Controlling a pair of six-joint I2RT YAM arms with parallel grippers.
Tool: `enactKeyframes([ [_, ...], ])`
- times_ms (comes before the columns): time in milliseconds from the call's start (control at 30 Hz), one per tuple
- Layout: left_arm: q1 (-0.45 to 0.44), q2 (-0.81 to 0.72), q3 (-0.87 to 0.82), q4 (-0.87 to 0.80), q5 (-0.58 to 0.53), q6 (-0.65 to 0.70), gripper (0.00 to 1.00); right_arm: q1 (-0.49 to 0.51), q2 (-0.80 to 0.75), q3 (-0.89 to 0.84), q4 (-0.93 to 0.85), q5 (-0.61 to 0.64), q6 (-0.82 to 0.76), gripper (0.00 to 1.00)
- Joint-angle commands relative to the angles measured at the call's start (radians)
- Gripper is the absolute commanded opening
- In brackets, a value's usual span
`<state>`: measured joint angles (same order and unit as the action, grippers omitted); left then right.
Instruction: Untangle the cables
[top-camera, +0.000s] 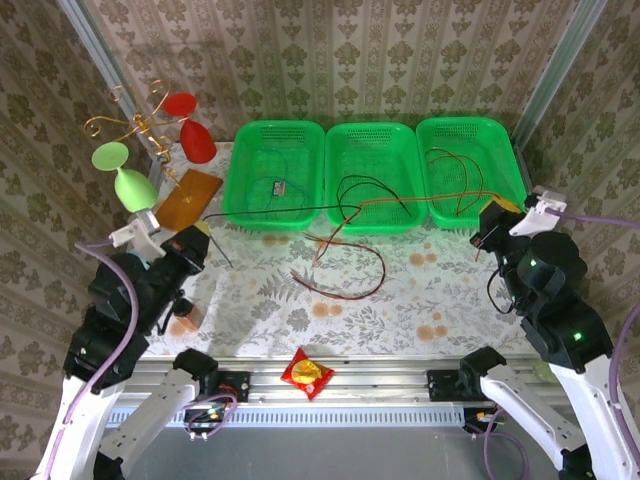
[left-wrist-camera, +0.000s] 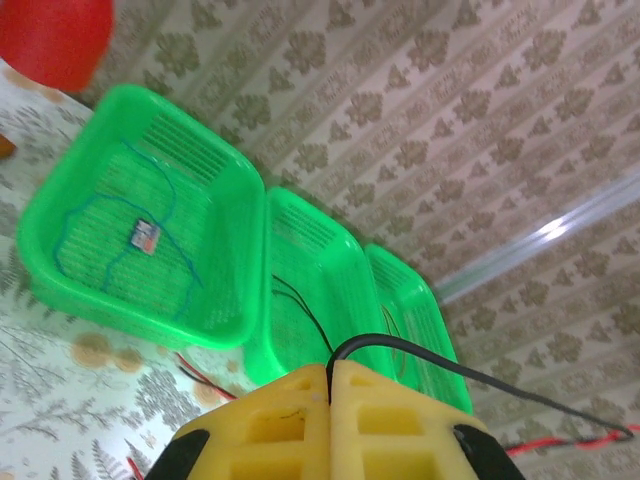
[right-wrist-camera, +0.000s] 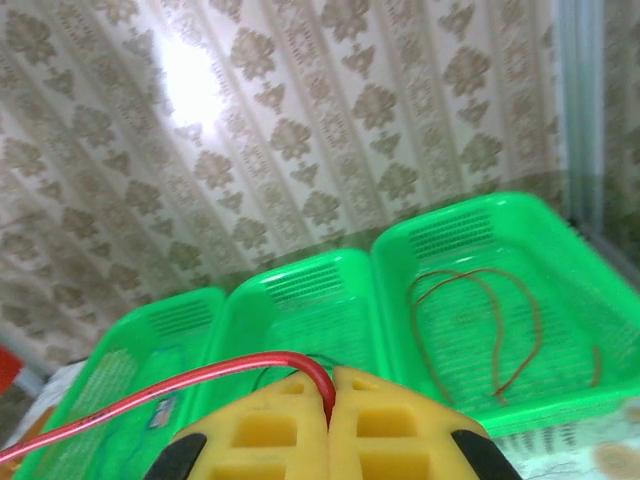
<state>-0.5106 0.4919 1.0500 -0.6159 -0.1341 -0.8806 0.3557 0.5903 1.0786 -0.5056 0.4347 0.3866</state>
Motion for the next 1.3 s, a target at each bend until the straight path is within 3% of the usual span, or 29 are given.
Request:
enactKeyframes([
  [0,0.013,-0.075,-0.040,-0.031,-0.214,0.011,0.00,-0.011,-0.040,-0.035,0.034,0.211,-0.086,0.00],
  [300,0.012,-0.280,-0.123,-0.090,-0.457,-0.052,0.00,-0.025,-0.055,-0.122,0.117,0.389,-0.205,0.00],
  [800,0.011,-0.366,-0.138,-0.165,-0.546,-0.087,0.00,-0.146,-0.078,-0.272,0.136,0.582,-0.140,0.00],
  [1100,0.007,-0.403,-0.147,-0.186,-0.591,-0.105,0.00,-0.279,-0.096,-0.399,0.196,0.553,-0.118,0.00],
  [1267,-0.001,-0.413,-0.145,-0.200,-0.609,-0.101,0.00,-0.376,-0.062,-0.426,0.185,0.474,-0.064,0.00],
])
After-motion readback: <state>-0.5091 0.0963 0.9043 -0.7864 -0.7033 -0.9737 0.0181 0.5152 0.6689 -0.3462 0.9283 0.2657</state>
